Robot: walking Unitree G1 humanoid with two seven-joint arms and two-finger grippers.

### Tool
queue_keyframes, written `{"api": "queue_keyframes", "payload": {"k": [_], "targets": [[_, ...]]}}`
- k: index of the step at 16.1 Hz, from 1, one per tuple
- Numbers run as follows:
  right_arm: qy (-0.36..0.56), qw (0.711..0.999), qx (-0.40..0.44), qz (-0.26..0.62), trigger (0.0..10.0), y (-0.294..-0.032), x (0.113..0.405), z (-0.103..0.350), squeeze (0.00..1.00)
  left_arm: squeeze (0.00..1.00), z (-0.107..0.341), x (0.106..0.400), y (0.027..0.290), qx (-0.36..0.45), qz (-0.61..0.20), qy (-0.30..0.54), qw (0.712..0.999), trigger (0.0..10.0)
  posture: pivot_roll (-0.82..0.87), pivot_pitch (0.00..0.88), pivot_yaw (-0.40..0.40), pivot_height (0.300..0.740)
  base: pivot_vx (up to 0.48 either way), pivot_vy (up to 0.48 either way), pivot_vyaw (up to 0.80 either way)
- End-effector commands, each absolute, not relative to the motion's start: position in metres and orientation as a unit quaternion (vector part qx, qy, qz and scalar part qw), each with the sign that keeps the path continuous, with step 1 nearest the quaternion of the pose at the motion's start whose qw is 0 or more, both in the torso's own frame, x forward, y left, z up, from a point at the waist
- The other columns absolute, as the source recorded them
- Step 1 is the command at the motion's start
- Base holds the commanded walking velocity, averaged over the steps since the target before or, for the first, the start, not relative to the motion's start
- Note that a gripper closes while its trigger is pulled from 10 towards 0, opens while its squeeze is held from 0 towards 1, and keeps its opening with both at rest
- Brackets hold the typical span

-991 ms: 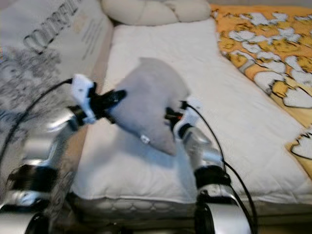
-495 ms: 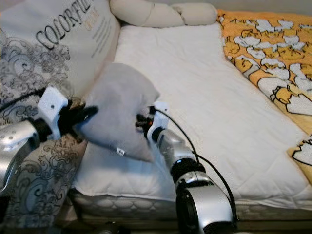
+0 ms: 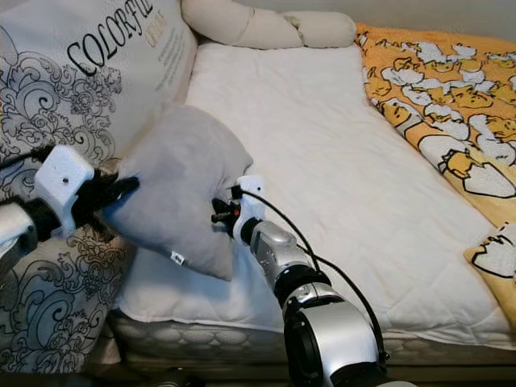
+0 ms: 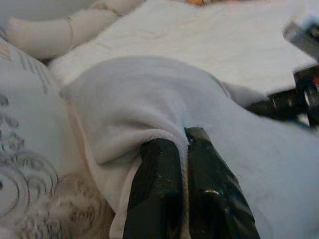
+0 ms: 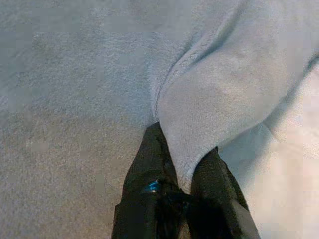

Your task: Clean up the room

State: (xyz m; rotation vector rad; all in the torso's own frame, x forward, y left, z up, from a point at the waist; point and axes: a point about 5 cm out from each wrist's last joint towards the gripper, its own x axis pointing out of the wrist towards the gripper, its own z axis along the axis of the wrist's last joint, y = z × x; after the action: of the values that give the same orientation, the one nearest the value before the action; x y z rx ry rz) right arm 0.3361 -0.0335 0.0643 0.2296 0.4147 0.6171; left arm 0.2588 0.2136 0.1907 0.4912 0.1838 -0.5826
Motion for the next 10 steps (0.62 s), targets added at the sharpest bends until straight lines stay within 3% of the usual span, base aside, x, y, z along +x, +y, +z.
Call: {"api": "queue_keyframes", "payload": {"k": [1,2,3,4,5,6,7,8,9,10], "targets": [[0.23,0.926,0.078,0.291,0.0,-0.028,0.33,0.055,0.0,0.0,0.19,0.251,0.213,0.256,-0.291,0.101,0.916,0.0,0.12,0.0,-0.013,0.74,0.0,0.0,0.0],[0.247,0.928,0.052,0.272,9.1,-0.033,0.328,0.048,0.0,0.0,0.178,0.248,0.216,0.265,-0.283,0.123,0.914,0.0,0.12,0.0,-0.013,0.74,0.0,0.0,0.0],[0.261,0.93,0.032,0.255,10.0,-0.038,0.326,0.043,0.0,0.0,0.166,0.247,0.222,0.282,-0.265,0.14,0.911,0.0,0.12,0.0,-0.012,0.74,0.0,0.0,0.0],[0.27,0.932,0.037,0.238,10.0,-0.044,0.325,0.039,0.0,0.0,0.152,0.251,0.232,0.296,-0.226,0.149,0.916,0.4,0.12,0.0,-0.013,0.74,0.0,0.0,0.0],[0.27,0.933,0.042,0.236,10.0,-0.045,0.325,0.038,0.0,0.0,0.15,0.252,0.234,0.306,-0.213,0.149,0.916,4.4,0.12,0.0,-0.01,0.74,0.0,0.0,0.0],[0.27,0.932,0.05,0.236,10.0,-0.045,0.324,0.037,1.0,0.0,0.148,0.257,0.242,0.321,-0.181,0.142,0.919,10.0,0.12,0.0,-0.008,0.74,0.0,0.0,0.0],[0.271,0.932,0.053,0.237,10.0,-0.045,0.323,0.036,1.0,0.0,0.148,0.259,0.245,0.325,-0.165,0.139,0.921,10.0,0.12,0.0,-0.008,0.74,0.0,0.0,0.0],[0.269,0.93,0.077,0.236,10.0,-0.043,0.321,0.034,1.0,0.63,0.152,0.27,0.256,0.33,-0.115,0.112,0.93,10.0,0.11,0.0,-0.006,0.74,0.0,0.0,0.0],[0.269,0.928,0.093,0.242,10.0,-0.038,0.318,0.033,1.0,1.0,0.156,0.276,0.262,0.339,-0.092,0.097,0.931,10.0,0.1,0.0,-0.001,0.74,0.0,0.0,0.0],[0.268,0.927,0.096,0.245,10.0,-0.036,0.317,0.033,1.0,1.0,0.157,0.278,0.263,0.342,-0.087,0.092,0.931,10.0,0.1,0.0,0.002,0.74,0.0,0.0,0.0]]}}
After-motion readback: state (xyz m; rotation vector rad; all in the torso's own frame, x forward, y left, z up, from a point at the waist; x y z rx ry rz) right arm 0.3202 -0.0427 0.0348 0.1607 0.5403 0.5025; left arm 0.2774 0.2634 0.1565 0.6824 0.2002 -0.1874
